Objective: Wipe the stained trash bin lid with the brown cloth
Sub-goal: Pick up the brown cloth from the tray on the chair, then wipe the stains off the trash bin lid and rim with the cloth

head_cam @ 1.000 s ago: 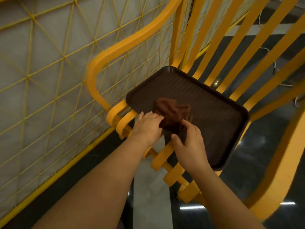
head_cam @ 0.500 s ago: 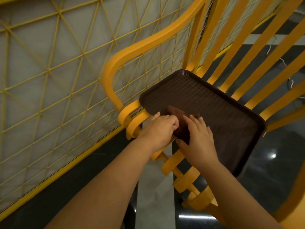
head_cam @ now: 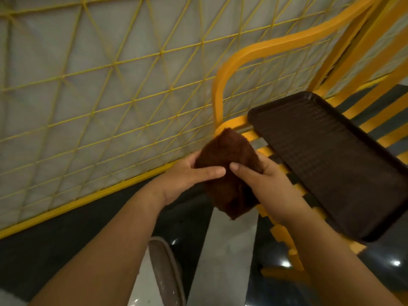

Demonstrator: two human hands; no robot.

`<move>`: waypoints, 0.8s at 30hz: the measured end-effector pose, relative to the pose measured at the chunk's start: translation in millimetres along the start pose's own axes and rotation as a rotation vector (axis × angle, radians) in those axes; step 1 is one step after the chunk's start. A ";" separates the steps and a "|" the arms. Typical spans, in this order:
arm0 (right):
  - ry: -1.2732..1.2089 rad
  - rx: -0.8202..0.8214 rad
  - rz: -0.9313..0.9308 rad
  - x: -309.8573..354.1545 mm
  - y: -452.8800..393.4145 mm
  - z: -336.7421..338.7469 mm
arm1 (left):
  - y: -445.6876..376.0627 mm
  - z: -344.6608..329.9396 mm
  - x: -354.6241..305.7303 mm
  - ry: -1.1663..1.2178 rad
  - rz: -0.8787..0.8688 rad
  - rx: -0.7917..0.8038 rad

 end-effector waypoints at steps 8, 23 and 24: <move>0.087 -0.092 0.176 -32.4 12.9 -87.1 | 101.5 43.9 46.6 0.263 0.024 -0.329; 0.249 0.282 0.196 -111.4 103.2 -194.2 | 243.3 13.9 79.7 0.522 0.071 -0.521; 0.271 0.287 0.188 -117.1 109.1 -193.3 | 247.9 5.9 85.0 0.552 0.071 -0.487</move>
Point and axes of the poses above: each hand's wrist, its own y-axis away from the middle knuckle, its own z-axis out of the back of the hand, x = y × z, the point moved 4 cm from there along -y, towards the middle knuckle, and after that the axes turned 1 degree about -z, right-handed, at the moved point
